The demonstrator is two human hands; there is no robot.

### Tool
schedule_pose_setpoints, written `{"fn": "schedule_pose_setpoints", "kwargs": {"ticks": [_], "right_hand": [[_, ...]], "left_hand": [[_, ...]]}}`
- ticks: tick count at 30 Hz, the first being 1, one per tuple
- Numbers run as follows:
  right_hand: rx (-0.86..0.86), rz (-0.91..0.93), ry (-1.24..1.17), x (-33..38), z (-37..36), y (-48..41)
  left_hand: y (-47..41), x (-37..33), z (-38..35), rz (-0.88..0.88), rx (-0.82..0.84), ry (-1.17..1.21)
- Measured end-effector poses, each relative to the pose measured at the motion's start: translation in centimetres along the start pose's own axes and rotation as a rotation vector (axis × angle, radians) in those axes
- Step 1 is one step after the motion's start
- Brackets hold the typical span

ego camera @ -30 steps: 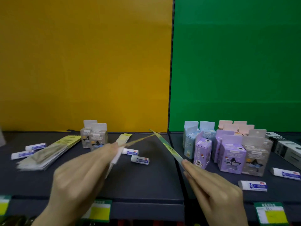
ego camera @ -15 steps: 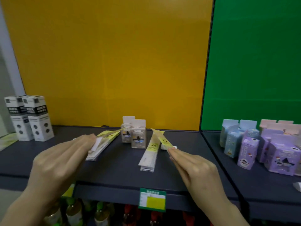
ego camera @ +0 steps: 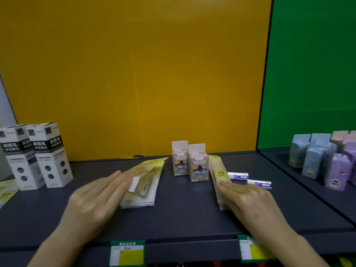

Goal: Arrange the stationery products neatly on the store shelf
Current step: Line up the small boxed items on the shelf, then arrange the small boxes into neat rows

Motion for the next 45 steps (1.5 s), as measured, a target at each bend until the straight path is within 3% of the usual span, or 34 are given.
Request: {"fn": "schedule_pose_setpoints", "kwargs": {"ticks": [8, 15, 20, 27, 29, 34, 39, 45], "right_hand": [[0.267, -0.071, -0.166, -0.6, -1.4, 0.8], [0.277, -0.133, -0.194, -0.6, -0.9, 1.0], [0.395, -0.154, -0.234, -0.5, -1.4, 0.9], [0.397, -0.104, -0.188, -1.2, -1.4, 0.3], [0.458, -0.110, -0.257, -1.3, -1.1, -0.7], [0.333, -0.134, -0.345, -2.9, -2.2, -6.9], [0.555, -0.255, -0.504, -4.0, -7.2, -10.6], [0.598, -0.338, -0.655, -4.4, -8.5, -10.8]], "left_hand": [[-0.2, 0.5, -3.4, -0.087, 0.040, 0.020], [0.2, -0.2, -6.3, -0.080, 0.168, 0.097], [1.0, 0.1, -7.9, 0.067, 0.412, 0.217], [1.6, 0.4, -8.3, 0.224, 0.579, 0.300], [0.6, 0.8, -8.1, 0.290, 0.575, 0.313], [-5.2, 2.8, -9.5, 0.532, 0.410, 0.382], [-8.9, 2.1, -16.4, 0.739, 0.640, 0.699], [-7.2, 1.9, -21.3, 0.999, 0.826, 1.021]]}}
Point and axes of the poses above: each hand's wrist, its own y-axis away from the middle knuckle, its own z-axis out of the back of the hand, x = y × z, the point moved 7 cm from there along -y, towards the middle knuckle, and after that the axes turned 3 degrees about z, right-handed, at the moved point
